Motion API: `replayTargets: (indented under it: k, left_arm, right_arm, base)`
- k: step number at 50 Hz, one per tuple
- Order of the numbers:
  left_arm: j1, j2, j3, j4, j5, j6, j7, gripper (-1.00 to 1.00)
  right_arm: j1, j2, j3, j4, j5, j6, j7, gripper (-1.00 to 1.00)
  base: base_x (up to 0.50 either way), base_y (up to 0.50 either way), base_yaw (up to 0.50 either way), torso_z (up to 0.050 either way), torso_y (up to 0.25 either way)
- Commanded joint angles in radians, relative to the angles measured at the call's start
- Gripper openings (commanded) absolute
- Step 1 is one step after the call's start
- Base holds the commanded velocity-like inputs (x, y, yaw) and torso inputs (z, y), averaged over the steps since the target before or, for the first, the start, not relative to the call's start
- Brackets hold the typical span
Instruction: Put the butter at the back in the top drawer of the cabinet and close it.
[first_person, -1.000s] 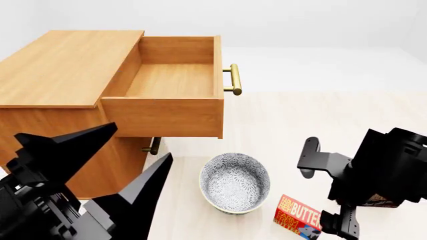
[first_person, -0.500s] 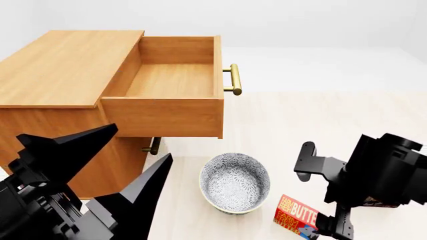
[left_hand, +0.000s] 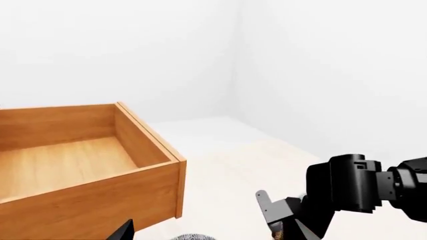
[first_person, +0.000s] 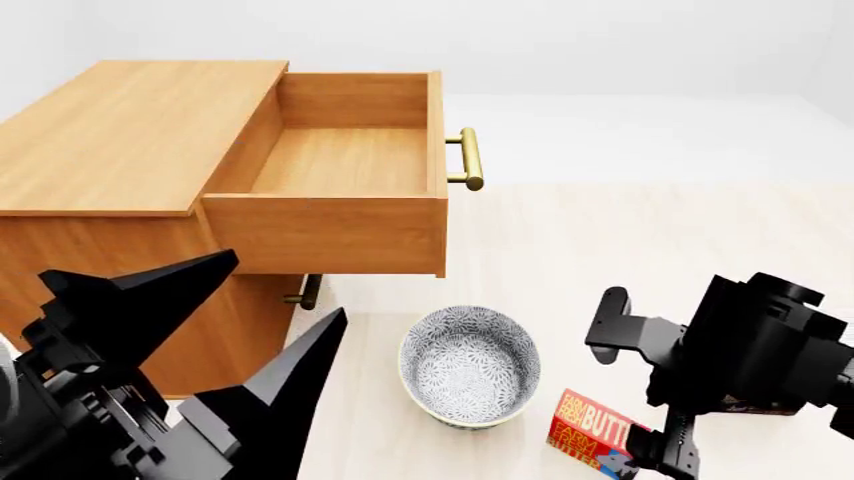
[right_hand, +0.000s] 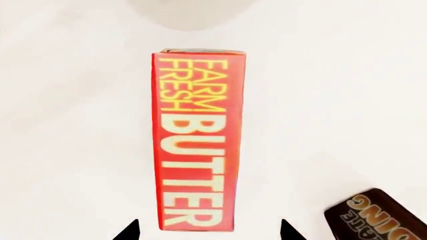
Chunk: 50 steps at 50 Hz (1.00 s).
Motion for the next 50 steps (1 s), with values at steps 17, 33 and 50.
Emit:
replayTargets:
  k: [17, 33, 50]
  left_arm:
    - [0.007, 0.011, -0.006, -0.006, 0.003, -0.014, 0.001, 1.0]
    - [0.007, 0.012, -0.008, -0.006, 0.0, -0.017, -0.001, 1.0]
    - [0.003, 0.012, -0.01, -0.005, -0.007, -0.017, -0.006, 1.0]
  right_arm:
    - [-0.055, -0.046, 0.0, 0.095, -0.001, -0.07, -0.005, 1.0]
    - [-0.077, -0.053, 0.003, 0.127, 0.004, -0.091, -0.006, 1.0]
    - [-0.114, -0.07, 0.002, 0.183, 0.007, -0.124, -0.008, 1.0]
  base:
    - [0.0, 0.0, 0.0, 0.0, 0.0]
    - [0.0, 0.0, 0.0, 0.0, 0.0]
    - [0.0, 0.0, 0.0, 0.0, 0.0]
